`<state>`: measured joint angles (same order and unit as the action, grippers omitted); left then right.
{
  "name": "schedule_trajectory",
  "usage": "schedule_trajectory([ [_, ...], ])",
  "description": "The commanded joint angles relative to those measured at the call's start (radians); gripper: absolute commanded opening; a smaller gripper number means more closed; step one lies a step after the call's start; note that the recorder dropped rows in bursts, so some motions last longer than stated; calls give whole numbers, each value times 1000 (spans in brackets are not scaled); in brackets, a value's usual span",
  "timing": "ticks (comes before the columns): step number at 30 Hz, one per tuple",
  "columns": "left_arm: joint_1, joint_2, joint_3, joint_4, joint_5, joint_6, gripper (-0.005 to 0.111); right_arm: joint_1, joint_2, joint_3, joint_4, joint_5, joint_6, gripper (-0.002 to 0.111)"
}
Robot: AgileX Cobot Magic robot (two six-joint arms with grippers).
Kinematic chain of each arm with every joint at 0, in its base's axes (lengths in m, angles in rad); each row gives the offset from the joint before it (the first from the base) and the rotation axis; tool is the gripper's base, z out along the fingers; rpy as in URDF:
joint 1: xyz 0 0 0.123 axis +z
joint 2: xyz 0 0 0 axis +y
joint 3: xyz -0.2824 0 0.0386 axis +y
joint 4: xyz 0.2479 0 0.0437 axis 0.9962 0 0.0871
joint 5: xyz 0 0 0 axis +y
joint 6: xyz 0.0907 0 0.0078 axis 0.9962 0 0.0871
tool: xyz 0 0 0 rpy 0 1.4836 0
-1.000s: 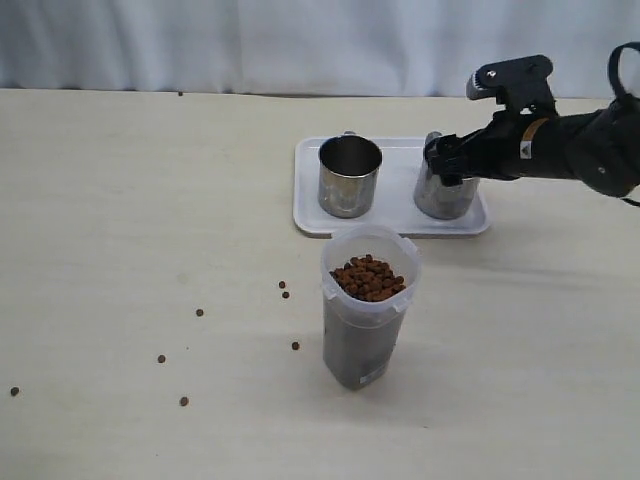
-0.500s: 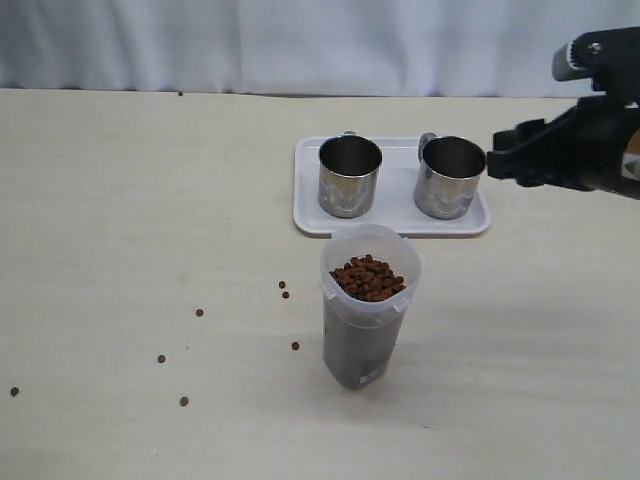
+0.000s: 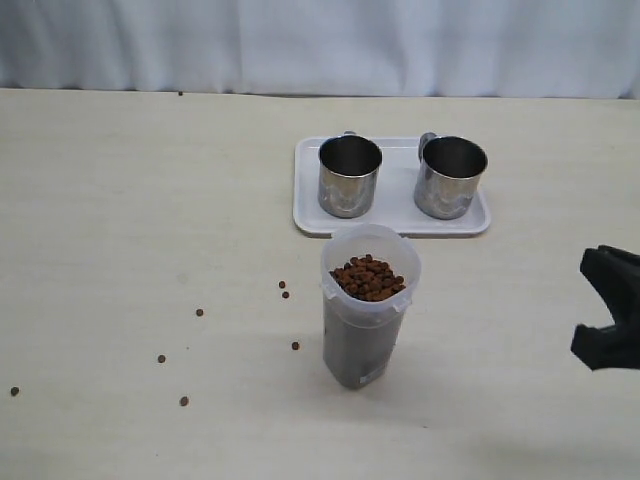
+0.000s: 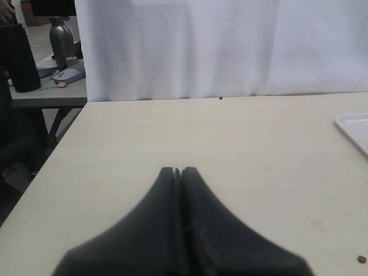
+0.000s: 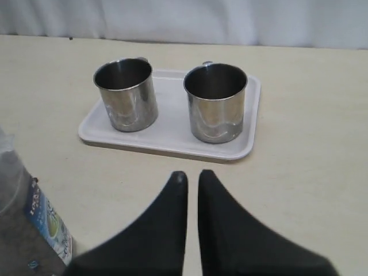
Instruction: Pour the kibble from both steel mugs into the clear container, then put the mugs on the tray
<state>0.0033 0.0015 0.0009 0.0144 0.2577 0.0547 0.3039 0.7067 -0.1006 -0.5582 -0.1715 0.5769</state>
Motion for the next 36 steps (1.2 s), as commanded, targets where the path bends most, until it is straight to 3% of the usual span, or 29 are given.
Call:
schedule_trajectory([
  [1, 1, -1, -1, -1, -9, 1, 0, 2, -178, 82, -3, -15, 8, 5],
  [13, 1, -1, -1, -1, -9, 1, 0, 2, -416, 101, -3, -10, 8, 5],
  [17, 1, -1, -1, -1, -9, 1, 0, 45, -495, 101, -3, -7, 15, 5],
  [24, 1, -1, -1, -1, -15, 1, 0, -46, -707, 101, -3, -7, 15, 5],
  [36, 1, -1, -1, -1, -12, 1, 0, -52, -707, 101, -3, -13, 15, 5],
])
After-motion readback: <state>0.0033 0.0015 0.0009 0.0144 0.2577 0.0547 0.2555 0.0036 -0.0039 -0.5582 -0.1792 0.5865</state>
